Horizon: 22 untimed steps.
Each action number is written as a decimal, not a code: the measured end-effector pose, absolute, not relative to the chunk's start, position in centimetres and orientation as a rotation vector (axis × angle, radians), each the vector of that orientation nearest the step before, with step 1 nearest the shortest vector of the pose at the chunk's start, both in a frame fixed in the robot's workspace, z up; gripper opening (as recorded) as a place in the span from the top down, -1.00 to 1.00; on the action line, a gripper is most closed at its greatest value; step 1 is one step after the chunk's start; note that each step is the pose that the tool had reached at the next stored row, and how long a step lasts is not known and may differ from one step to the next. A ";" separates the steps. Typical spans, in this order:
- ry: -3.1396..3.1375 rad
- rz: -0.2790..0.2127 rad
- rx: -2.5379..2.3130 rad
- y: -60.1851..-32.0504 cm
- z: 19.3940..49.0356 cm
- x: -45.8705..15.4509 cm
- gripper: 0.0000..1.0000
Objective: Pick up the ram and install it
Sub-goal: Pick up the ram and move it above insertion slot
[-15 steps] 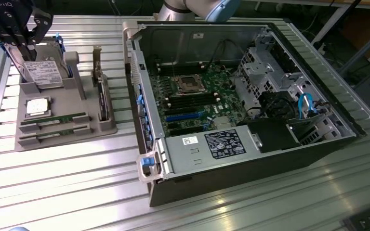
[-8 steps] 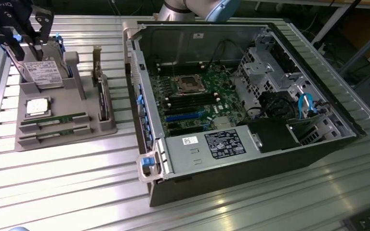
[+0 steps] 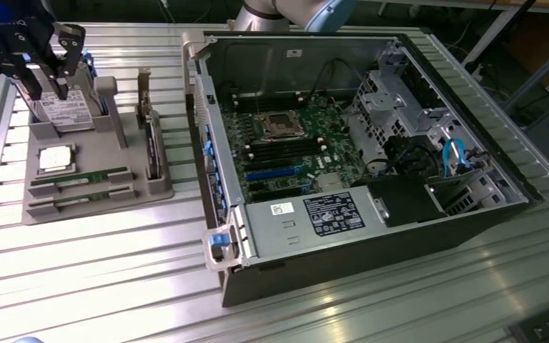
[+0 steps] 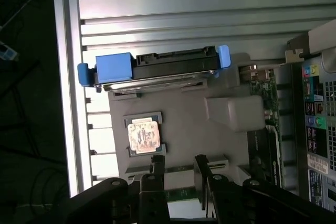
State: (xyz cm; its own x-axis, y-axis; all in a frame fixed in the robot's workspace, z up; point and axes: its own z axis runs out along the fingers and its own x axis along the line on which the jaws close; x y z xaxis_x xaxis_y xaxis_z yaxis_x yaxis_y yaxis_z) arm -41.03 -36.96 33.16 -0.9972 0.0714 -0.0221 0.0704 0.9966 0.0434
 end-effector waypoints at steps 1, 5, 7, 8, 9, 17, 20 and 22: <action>3.115 0.067 0.111 -37.0 32.8 -41.0 0.28; 3.116 0.066 0.102 -37.0 32.7 -41.0 0.28; 3.118 0.065 0.048 -37.0 32.7 -41.0 0.28; 3.118 0.064 0.016 -37.0 32.7 -41.0 0.28; 3.119 0.063 -0.014 -37.0 32.7 -41.0 0.28; 3.098 0.057 -0.409 -37.0 32.6 -41.0 0.28; 3.079 0.057 -0.542 -37.0 32.5 -41.0 0.28; 3.066 0.057 -0.614 -37.0 32.4 -41.0 0.28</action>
State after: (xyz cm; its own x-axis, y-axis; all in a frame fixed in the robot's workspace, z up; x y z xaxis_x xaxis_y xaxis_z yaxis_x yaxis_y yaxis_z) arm -41.03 -36.95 32.44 -0.9229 -0.3845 -0.0211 -0.3850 0.9223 0.0329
